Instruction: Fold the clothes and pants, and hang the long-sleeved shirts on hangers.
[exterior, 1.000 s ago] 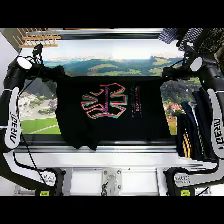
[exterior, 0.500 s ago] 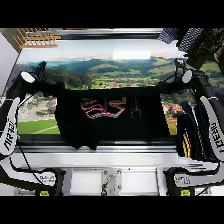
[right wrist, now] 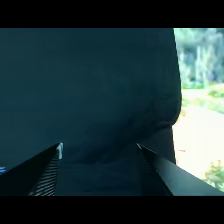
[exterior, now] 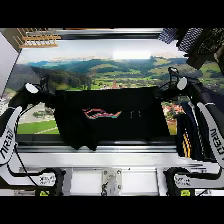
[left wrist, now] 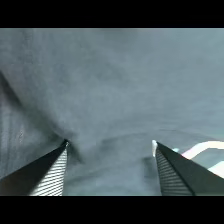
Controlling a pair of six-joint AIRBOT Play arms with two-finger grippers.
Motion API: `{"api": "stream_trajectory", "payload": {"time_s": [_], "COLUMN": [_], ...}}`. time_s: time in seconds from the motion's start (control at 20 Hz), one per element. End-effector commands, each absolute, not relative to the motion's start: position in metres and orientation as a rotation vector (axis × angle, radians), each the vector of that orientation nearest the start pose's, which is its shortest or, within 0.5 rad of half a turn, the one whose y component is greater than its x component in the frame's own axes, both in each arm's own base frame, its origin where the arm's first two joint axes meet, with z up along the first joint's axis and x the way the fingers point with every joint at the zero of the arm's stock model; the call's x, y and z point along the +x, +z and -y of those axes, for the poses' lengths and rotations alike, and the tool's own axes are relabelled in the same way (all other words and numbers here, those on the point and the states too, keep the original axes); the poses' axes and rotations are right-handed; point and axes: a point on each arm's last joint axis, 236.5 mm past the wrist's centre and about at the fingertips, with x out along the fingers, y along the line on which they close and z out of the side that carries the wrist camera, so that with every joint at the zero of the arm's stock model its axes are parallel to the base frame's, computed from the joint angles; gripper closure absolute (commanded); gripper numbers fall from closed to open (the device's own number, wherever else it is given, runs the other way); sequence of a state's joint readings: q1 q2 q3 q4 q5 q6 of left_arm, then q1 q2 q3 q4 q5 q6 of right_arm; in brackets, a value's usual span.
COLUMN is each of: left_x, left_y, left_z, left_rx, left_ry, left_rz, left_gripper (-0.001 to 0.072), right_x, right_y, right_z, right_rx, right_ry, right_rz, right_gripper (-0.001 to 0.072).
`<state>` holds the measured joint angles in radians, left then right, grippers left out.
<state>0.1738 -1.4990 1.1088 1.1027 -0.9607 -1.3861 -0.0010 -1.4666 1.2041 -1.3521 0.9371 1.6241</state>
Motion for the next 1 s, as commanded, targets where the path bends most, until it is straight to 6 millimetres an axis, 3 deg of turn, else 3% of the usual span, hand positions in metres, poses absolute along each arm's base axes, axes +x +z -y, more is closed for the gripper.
{"api": "stream_trajectory", "payload": {"time_s": [0.0, 0.05, 0.15, 0.3, 0.4, 0.5, 0.65, 0.95], "left_x": [0.411, 0.396, 0.363, 0.312, 0.29, 0.275, 0.261, 0.258], "left_y": [-0.02, -0.012, -0.014, -0.031, -0.04, -0.045, -0.048, -0.047], "left_z": [0.002, -0.002, 0.0, 0.017, 0.024, 0.026, 0.03, 0.031], "left_rx": [-0.445, -0.464, -0.492, -0.52, -0.549, -0.55, -0.55, -0.547], "left_ry": [-0.085, -0.068, -0.06, -0.074, -0.059, -0.052, -0.054, -0.054], "left_rz": [-1.166, -1.161, -1.202, -1.277, -1.298, -1.296, -1.299, -1.29], "left_gripper": [0.0159, 0.0159, 0.0159, 0.0159, 0.0159, 0.0159, 0.0159, 0.0159], "right_x": [0.417, 0.396, 0.344, 0.264, 0.23, 0.22, 0.231, 0.255], "right_y": [0.012, 0.017, 0.005, -0.037, -0.066, -0.087, -0.106, -0.112], "right_z": [-0.019, -0.006, 0.016, 0.03, 0.025, 0.01, -0.004, -0.01], "right_rx": [0.153, 0.129, 0.173, 0.423, 0.629, 0.79, 0.917, 0.871], "right_ry": [0.015, -0.014, -0.076, -0.24, -0.34, -0.353, -0.338, -0.302], "right_rz": [-1.168, -1.201, -1.29, -1.399, -1.422, -1.391, -1.288, -1.18], "right_gripper": [0.0197, 0.0197, 0.0197, 0.0197, 0.0197, 0.0197, 0.0198, 0.0199]}}
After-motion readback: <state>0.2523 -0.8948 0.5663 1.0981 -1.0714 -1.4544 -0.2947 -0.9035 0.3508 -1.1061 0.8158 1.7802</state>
